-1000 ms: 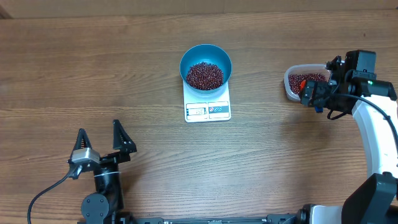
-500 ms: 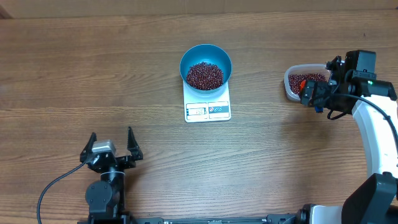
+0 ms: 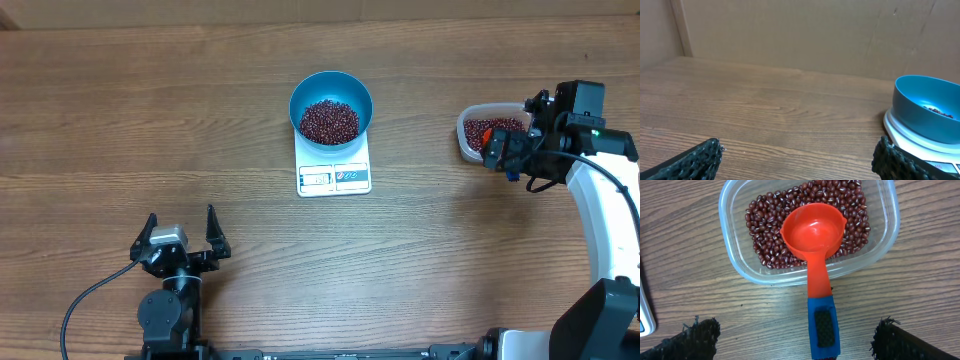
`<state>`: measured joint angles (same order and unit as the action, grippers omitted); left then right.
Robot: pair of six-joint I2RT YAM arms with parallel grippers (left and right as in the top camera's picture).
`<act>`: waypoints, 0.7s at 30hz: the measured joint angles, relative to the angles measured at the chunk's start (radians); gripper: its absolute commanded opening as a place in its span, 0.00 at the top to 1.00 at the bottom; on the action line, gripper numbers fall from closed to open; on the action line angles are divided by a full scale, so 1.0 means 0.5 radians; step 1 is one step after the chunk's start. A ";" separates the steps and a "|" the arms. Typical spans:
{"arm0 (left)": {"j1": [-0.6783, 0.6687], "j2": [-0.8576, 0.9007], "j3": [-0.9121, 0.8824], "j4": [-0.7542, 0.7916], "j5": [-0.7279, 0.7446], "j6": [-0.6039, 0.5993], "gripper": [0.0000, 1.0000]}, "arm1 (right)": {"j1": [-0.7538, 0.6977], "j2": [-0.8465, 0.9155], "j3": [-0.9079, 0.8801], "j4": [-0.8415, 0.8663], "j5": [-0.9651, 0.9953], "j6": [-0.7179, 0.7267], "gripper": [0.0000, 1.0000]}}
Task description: Scoop item into bowl and weigh 150g on scale
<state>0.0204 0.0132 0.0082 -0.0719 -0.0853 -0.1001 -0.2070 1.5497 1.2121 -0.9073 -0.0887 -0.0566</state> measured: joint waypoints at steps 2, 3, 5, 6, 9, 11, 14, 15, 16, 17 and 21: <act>0.000 0.000 0.000 0.000 0.000 0.000 0.00 | 0.000 0.000 0.000 -0.001 0.001 0.001 0.00; 0.001 0.000 0.000 -0.001 0.001 0.000 0.00 | 0.000 0.000 0.000 0.000 0.001 0.000 0.00; 0.000 0.000 0.000 -0.001 0.001 0.000 0.00 | 0.000 0.000 0.000 0.000 0.001 0.000 0.00; 0.001 0.000 0.000 0.000 0.002 0.000 0.00 | 0.000 0.000 0.000 -0.001 0.001 0.001 0.00; 0.000 0.000 0.000 -0.002 0.010 0.000 0.01 | 0.000 0.000 0.000 0.000 0.001 0.001 0.00; 0.000 0.000 0.000 -0.002 0.015 0.000 0.00 | 0.000 0.000 0.000 -0.001 0.000 0.001 0.00; 0.001 0.000 0.000 -0.004 0.016 0.000 0.00 | 0.000 0.000 0.000 0.000 0.000 0.001 0.00; 0.001 0.000 0.000 -0.004 0.017 0.001 0.00 | 0.000 0.000 0.000 -0.001 0.001 0.001 0.00; 0.001 0.000 0.000 -0.005 0.018 0.004 0.00 | 0.000 0.000 0.000 0.000 0.001 0.000 0.00; 0.001 0.000 0.000 -0.005 0.022 0.007 0.01 | 0.000 0.000 0.000 -0.001 0.000 0.000 0.00; 0.001 0.000 0.000 -0.006 0.032 0.007 0.01 | 0.000 0.000 0.000 -0.001 0.001 0.002 0.00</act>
